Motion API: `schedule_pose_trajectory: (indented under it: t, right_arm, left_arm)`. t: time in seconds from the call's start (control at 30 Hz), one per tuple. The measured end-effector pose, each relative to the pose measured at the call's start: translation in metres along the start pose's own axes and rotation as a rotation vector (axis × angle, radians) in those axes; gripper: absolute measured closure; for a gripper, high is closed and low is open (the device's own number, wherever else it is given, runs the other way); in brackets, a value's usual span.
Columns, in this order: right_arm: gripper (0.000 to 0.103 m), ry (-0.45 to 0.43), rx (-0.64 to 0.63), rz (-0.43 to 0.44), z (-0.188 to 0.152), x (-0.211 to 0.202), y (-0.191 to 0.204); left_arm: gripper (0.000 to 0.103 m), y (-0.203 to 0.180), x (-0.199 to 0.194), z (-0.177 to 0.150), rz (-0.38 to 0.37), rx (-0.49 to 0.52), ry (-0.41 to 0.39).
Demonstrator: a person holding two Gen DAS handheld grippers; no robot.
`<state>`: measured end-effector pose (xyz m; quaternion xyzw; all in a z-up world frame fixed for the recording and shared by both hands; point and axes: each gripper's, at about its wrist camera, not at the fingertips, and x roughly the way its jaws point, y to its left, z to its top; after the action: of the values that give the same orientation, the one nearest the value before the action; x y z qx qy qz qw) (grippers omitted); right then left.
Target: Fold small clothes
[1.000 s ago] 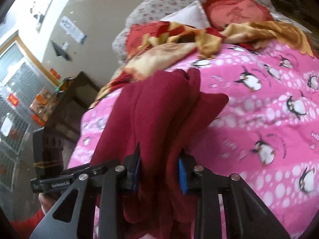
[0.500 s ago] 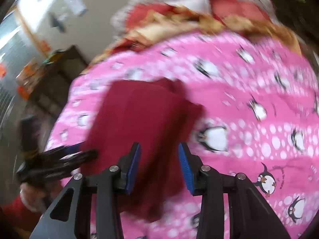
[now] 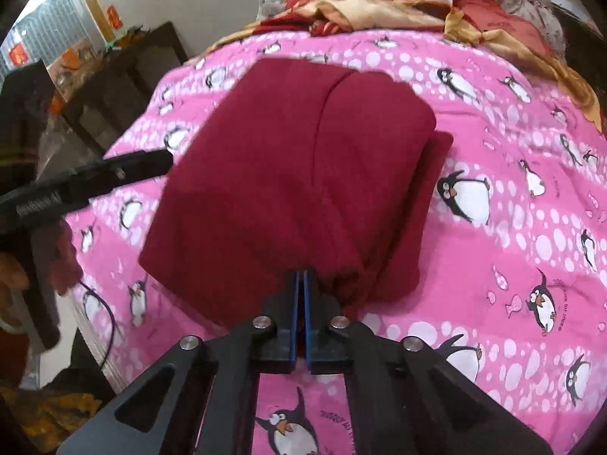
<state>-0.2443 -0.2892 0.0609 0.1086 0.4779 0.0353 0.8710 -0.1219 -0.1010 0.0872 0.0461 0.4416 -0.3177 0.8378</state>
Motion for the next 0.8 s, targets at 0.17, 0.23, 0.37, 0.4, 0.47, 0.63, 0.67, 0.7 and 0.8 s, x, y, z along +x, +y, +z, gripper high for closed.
schedule_pose_trajectory:
  t: [0.17,0.23,0.37,0.4,0.47,0.63,0.67,0.7,0.8]
  right_arm:
    - [0.064,-0.105,0.020,-0.020,0.013,-0.031,0.001]
    - [0.057,-0.159,0.037,-0.060,0.017,-0.042,0.004]
    - [0.054,-0.203,0.076,-0.113,0.026,-0.047,0.009]
    - [0.054,-0.210,0.078,-0.129,0.028,-0.046,0.012]
    - [0.051,-0.219,0.073,-0.153,0.030,-0.046,0.017]
    - [0.037,-0.234,0.090,-0.180,0.024,-0.053,0.021]
    - [0.035,-0.236,0.097,-0.181,0.024,-0.053,0.020]
    - [0.035,-0.235,0.103,-0.183,0.024,-0.052,0.019]
    - [0.032,-0.224,0.126,-0.182,0.024,-0.049,0.016]
  left_arm:
    - [0.018,-0.011,-0.010,0.000,0.025,0.026,-0.042]
    - [0.018,-0.015,-0.014,0.001,0.034,0.026,-0.058]
    - [0.018,-0.021,-0.025,0.003,0.049,0.038,-0.094]
    - [0.018,-0.023,-0.027,0.003,0.055,0.048,-0.100]
    - [0.018,-0.026,-0.031,0.003,0.062,0.061,-0.113]
    - [0.018,-0.029,-0.039,0.001,0.072,0.060,-0.145]
    - [0.018,-0.028,-0.039,0.001,0.073,0.058,-0.147]
    - [0.018,-0.028,-0.039,0.002,0.074,0.054,-0.147]
    - [0.018,-0.026,-0.040,0.002,0.079,0.047,-0.150]
